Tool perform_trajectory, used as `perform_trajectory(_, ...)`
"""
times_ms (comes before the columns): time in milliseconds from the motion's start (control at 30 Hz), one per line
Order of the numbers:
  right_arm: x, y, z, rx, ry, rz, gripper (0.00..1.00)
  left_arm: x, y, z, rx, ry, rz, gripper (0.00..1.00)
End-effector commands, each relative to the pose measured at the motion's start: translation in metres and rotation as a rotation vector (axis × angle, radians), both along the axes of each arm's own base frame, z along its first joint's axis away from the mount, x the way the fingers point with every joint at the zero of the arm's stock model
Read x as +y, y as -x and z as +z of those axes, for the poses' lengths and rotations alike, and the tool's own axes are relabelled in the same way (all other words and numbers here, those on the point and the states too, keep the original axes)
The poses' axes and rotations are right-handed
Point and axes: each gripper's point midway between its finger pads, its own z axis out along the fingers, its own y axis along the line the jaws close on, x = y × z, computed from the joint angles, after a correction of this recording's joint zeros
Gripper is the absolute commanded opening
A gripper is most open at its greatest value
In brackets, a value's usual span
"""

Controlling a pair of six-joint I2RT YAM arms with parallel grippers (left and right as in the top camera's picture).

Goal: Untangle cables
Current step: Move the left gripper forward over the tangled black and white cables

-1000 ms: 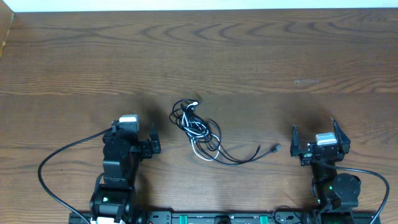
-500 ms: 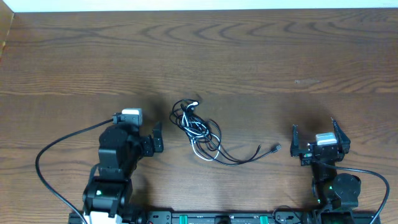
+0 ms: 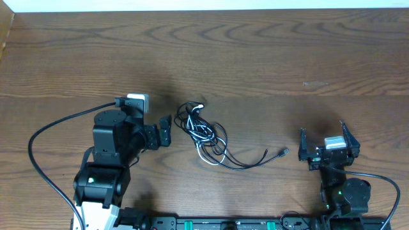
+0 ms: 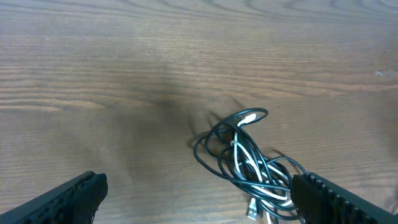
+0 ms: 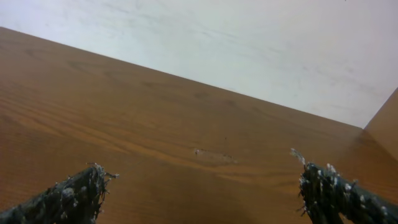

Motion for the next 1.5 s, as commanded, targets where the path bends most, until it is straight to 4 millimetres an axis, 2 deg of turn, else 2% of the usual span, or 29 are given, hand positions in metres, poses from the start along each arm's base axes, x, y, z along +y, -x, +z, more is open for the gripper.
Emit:
perform_trajectory(0, 0.003, 0.001, 0.0, -0.002, -0.003, 0.017, 0.99, -0.004, 0.0, 0.005, 0.002, 0.022, -0.011, 1.0)
perform_trajectory(633, 0.003, 0.001, 0.0, -0.002, -0.003, 0.017, 0.99, -0.004, 0.0, 0.005, 0.002, 0.022, -0.012, 1.0)
perform_trajectory(900, 0.003, 0.001, 0.0, -0.002, -0.003, 0.017, 0.99, -0.007, -0.006, -0.012, 0.076, 0.022, -0.019, 1.0)
perform_trajectory(1100, 0.003, 0.001, 0.0, -0.002, -0.003, 0.017, 0.99, -0.026, -0.016, -0.012, 0.142, 0.07, -0.095, 1.0)
perform_trajectory(1233, 0.003, 0.001, 0.0, -0.002, -0.003, 0.017, 0.99, -0.041, -0.015, -0.016, 0.204, 0.06, -0.14, 1.0)
perform_trajectory(1400, 0.003, 0.001, 0.0, -0.002, -0.003, 0.017, 0.99, -0.068, -0.011, -0.027, 0.28, 0.036, -0.224, 1.0)
perform_trajectory(1467, 0.003, 0.001, 0.0, -0.002, -0.003, 0.017, 0.99, -0.065, -0.011, -0.036, 0.311, 0.007, -0.175, 1.0)
